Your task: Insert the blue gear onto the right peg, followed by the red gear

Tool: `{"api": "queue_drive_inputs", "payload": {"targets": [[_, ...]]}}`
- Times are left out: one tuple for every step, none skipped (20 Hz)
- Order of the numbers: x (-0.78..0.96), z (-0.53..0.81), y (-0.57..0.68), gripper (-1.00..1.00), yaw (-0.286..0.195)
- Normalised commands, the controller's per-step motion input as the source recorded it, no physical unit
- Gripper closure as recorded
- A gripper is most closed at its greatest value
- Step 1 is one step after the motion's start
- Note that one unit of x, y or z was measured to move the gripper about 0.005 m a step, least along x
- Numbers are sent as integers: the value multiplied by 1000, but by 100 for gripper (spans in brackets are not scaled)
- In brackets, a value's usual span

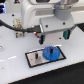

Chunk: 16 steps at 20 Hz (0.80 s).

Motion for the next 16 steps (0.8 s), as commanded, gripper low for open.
{"api": "queue_drive_inputs", "payload": {"targets": [[-686,-20,40,-100,0],[-681,-56,21,-100,0],[-675,-63,14,-100,0],[-673,-66,14,-100,0],[-678,-77,2,-100,0],[-672,-103,29,-100,0],[-664,-121,19,-100,0],[-678,-128,9,-100,0],[-672,-137,-2,-100,0],[-653,-148,-4,-100,0],[-648,-150,-3,-100,0],[-589,-188,-1,-100,0],[-479,-211,-30,-100,0],[-432,-244,-85,-100,0],[-414,-256,-90,-100,0],[-377,-258,-8,-100,0]]}}
